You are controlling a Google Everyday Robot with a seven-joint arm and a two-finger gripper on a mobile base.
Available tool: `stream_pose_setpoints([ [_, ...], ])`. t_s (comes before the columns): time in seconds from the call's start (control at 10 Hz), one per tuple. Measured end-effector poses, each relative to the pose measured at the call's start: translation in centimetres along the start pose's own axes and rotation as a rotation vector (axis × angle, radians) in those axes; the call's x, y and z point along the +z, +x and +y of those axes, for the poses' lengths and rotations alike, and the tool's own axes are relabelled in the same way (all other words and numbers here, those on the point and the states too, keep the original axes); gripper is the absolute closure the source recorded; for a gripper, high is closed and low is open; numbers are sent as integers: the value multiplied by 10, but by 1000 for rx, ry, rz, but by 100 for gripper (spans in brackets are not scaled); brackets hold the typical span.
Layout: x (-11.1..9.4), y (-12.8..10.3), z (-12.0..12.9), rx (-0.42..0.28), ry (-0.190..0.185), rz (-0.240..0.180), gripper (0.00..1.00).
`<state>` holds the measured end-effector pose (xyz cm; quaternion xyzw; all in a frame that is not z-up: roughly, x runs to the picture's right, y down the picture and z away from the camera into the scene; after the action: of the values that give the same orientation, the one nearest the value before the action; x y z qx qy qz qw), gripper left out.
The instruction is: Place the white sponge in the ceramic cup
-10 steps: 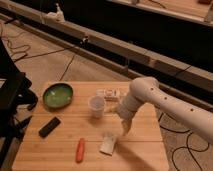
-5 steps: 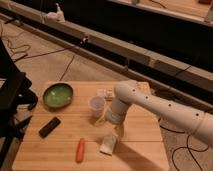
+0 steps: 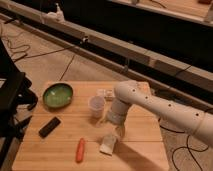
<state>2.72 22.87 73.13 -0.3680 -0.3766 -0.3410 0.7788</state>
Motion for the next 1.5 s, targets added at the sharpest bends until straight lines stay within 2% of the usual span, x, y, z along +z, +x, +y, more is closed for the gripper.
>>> stream_pose_setpoints([
  [0.6,30,13,-2,-31,-29,-90,20],
  [1.0,59,21,0,-21,-6,-168,20],
  [1.3,77,27,8,5,-12,-216,21],
  [1.5,81,33,13,22,-12,-220,38],
])
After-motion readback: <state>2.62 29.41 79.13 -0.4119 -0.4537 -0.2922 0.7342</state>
